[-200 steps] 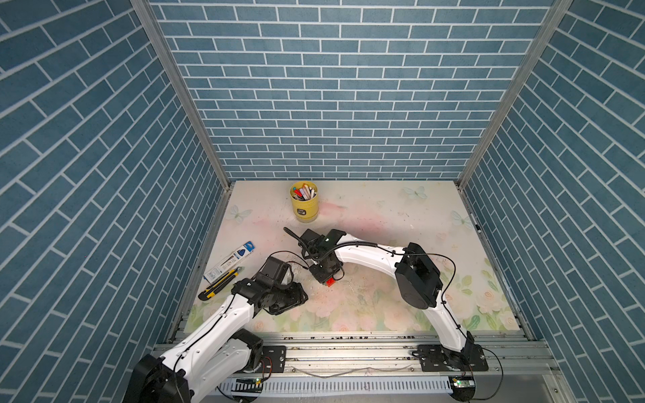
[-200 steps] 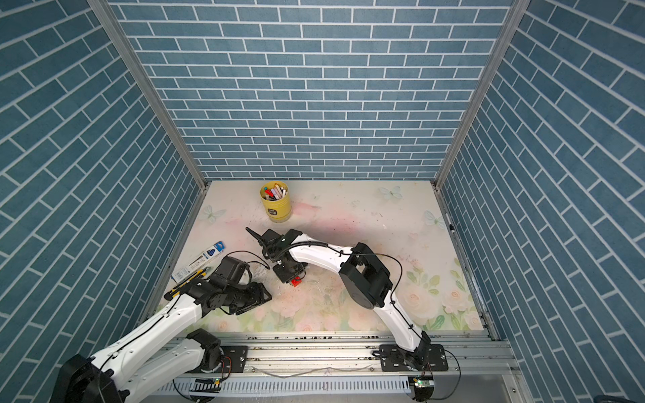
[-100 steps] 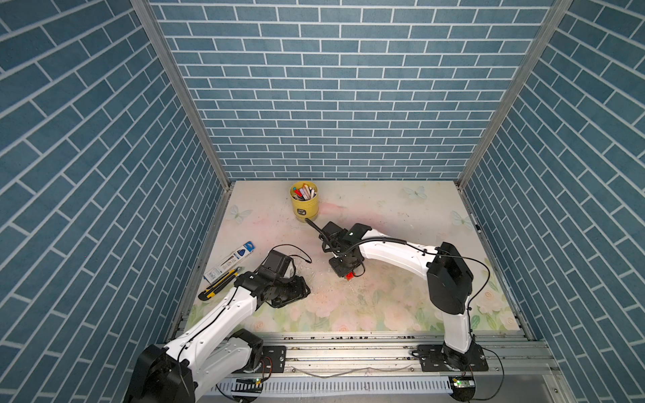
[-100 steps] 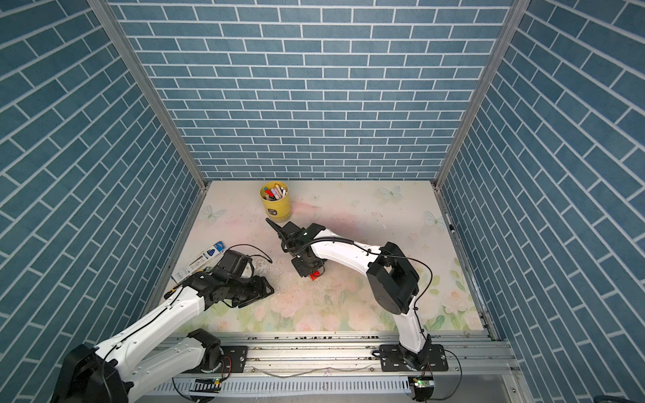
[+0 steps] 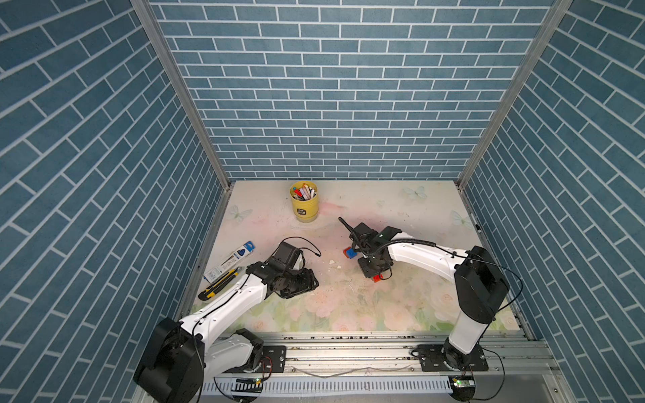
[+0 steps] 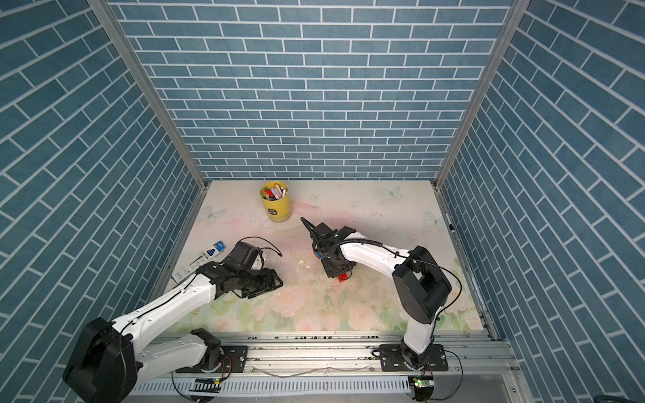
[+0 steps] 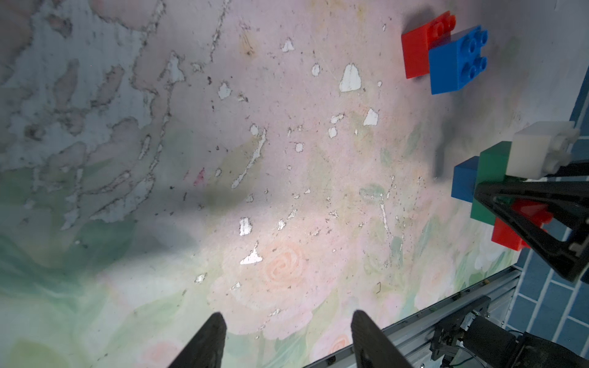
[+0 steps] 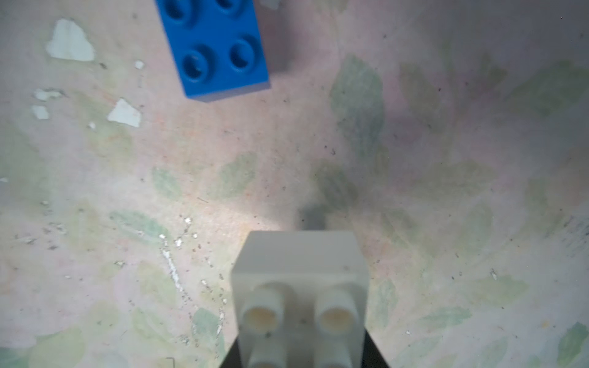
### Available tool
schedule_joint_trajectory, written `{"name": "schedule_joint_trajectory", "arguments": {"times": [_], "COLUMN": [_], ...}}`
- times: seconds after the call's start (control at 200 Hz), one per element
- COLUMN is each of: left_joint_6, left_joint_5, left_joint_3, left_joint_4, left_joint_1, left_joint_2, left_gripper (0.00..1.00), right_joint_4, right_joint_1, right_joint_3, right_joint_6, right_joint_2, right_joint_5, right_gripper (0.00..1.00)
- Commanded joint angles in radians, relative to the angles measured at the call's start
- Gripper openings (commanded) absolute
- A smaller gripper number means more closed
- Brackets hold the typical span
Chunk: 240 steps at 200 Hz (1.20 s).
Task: Assemble the letter y with lego
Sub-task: Pick up the lego brick from the center of the board, then place the lego brick at the center of the board.
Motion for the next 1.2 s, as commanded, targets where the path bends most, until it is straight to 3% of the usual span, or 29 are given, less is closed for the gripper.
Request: {"name": "schedule_joint_trajectory", "arguments": {"times": [0.0,0.735,0.94,1.195], "left_joint_6": [0.007,0.003,0.003,0.005], "left_joint_5": [-0.018,-0.02,-0.023,-0.024], "left_joint_3": [0.037,0.04,0.034,0.04], "left_joint_4": [0.02,0.046,0.046,0.055], "left_joint_1": [-0.024,-0.041,-0.041,-0.042], "left_joint_2": [0.022,0.078,0.073,0.07], "left_gripper": [0.65,0.65,0.65,0.65], "right_joint_4": [0.063,0.138,0.107,0.033], "right_joint_1": [-0.011,-0.054,-0.056,-0.056], "right_joint_3": [-0.026,-0.066,-0.052,-0.011], "right_joint_6": [0.033,0.04,0.048,0.027], "right_joint_2": [-0.018,0.041,0.017,-0.052], "right_joint_5": [0.017,-0.038,-0.013,0.024], "right_gripper": [0.28,0.35,0.52,0.57]}}
